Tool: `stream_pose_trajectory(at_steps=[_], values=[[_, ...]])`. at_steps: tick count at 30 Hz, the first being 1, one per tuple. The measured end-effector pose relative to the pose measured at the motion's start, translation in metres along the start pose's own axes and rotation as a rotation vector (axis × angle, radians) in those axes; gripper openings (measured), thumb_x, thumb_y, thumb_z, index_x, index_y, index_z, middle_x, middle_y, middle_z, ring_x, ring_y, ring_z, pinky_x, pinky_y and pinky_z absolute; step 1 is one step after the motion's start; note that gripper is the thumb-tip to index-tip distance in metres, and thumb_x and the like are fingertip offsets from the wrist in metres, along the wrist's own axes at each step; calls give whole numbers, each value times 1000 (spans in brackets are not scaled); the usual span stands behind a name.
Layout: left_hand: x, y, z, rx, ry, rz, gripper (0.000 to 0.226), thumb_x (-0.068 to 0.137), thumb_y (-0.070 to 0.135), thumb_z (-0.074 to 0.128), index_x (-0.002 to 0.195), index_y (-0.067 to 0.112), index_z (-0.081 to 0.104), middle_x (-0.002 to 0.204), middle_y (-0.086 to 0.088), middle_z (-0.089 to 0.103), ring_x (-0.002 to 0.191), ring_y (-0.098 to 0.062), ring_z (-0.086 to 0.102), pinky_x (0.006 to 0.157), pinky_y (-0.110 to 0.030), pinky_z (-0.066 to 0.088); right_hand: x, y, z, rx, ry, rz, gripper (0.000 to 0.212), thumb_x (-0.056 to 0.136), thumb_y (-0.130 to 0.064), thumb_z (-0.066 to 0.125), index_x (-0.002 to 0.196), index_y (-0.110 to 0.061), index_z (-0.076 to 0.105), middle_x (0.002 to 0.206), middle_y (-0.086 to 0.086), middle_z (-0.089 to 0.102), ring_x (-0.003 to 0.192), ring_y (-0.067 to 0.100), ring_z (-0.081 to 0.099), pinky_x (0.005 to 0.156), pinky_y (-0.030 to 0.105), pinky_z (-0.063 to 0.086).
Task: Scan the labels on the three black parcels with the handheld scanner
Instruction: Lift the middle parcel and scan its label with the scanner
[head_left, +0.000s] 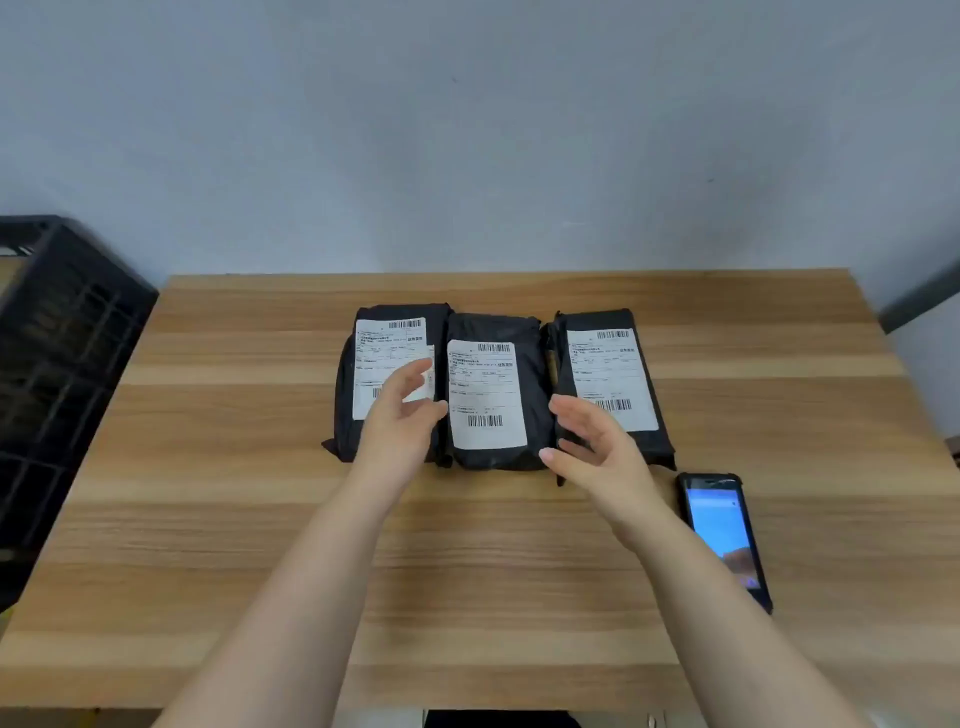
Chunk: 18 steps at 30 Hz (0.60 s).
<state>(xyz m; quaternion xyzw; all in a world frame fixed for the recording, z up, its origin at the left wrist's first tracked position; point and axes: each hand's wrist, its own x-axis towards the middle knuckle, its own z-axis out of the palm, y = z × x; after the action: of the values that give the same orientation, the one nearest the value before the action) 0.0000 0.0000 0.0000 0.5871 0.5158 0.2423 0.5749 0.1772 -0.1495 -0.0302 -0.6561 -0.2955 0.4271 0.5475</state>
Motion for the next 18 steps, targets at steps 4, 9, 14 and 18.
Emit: stream_pose_trajectory(at_steps=[4, 9, 14, 18], values=[[17, -12, 19, 20, -7, -138, 58, 92, 6, 57, 143, 31, 43, 146, 0, 47, 118, -13, 53, 89, -28, 49, 15, 6, 14, 44, 59, 112, 48, 85, -13, 69, 128, -31, 56, 135, -11, 57, 127, 7, 50, 103, 28, 43], [34, -28, 39, 106, 25, -194, 57, 95, 10, 56, 149, 17, 37, 140, -6, 57, 101, -11, 53, 76, -21, 39, 38, 18, 22, 22, 94, 272, 52, 90, -21, 62, 138, -29, 45, 147, -5, 45, 135, 11, 40, 100, 27, 34], [46, -32, 48, 245, -38, -181, 39, 97, 13, 51, 136, 12, 54, 125, -3, 66, 106, -19, 61, 63, -14, 41, 51, 25, 27, -58, 54, 342, 65, 88, -32, 61, 146, -33, 31, 151, -7, 37, 127, 8, 37, 101, 29, 32], [53, -27, 61, 269, -106, -260, 32, 96, 16, 55, 127, 9, 56, 126, -7, 64, 108, -24, 61, 83, -31, 48, 56, 26, 27, 35, 68, 409, 70, 90, -27, 61, 149, -31, 25, 158, -1, 26, 136, 9, 32, 100, 28, 28]])
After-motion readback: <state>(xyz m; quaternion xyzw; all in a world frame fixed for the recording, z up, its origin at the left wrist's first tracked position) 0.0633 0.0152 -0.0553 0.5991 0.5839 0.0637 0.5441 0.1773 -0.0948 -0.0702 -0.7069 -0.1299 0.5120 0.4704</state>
